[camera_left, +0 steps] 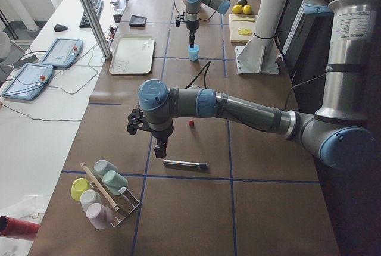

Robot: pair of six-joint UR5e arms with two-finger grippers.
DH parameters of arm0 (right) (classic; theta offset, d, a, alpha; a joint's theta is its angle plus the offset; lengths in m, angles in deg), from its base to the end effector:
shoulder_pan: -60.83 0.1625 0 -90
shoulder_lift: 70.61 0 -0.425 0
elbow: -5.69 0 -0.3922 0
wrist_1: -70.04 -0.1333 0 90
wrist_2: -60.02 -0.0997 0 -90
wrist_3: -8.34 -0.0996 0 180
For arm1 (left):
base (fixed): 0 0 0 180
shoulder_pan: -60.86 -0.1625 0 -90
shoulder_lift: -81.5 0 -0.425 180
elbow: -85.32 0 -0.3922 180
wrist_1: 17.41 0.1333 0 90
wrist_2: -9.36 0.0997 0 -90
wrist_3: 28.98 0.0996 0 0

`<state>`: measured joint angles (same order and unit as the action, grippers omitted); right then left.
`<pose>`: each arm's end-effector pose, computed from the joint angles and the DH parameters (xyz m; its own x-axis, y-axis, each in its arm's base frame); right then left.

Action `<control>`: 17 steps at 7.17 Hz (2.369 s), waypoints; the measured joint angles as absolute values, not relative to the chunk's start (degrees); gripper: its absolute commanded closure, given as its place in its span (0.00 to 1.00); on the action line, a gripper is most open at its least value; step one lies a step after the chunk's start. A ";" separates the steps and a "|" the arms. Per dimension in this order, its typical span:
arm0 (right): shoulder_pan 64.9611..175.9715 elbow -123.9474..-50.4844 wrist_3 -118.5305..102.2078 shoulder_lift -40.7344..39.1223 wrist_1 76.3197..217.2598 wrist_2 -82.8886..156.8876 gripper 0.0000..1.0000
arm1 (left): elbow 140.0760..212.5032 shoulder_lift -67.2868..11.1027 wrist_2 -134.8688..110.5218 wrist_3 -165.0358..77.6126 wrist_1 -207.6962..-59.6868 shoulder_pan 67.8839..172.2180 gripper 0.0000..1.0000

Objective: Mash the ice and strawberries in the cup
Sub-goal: 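Open the right gripper to drop the ice cube into the cup, then move the right gripper back over the pink bowl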

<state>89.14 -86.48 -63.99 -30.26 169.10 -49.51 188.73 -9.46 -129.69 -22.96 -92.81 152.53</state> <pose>-0.5717 -0.4216 0.1306 0.6909 0.0472 0.7214 -0.0393 0.9988 -0.0278 -0.0722 -0.4846 0.5558 0.6545 0.0828 -0.7515 -0.0397 0.9964 0.0752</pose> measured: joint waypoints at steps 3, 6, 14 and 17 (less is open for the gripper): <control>89.42 -88.39 -63.99 -29.86 169.22 -49.57 0.01 | 188.77 -9.46 -129.68 -22.93 -92.84 152.53 0.00; 93.42 -101.50 -63.65 -23.01 173.29 -49.73 0.01 | 188.98 -9.47 -129.68 -22.92 -92.91 152.53 0.00; 122.99 -121.00 -29.85 18.94 163.52 -65.06 0.01 | 189.97 -9.47 -129.58 -23.00 -92.98 152.53 0.00; 126.42 -110.79 -24.35 29.41 144.08 -66.73 0.01 | 190.42 -9.46 -129.57 -23.00 -92.91 152.53 0.00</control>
<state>126.42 -110.79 -24.35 29.41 144.08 -66.73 190.42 -9.46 -129.57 -23.00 -92.91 152.53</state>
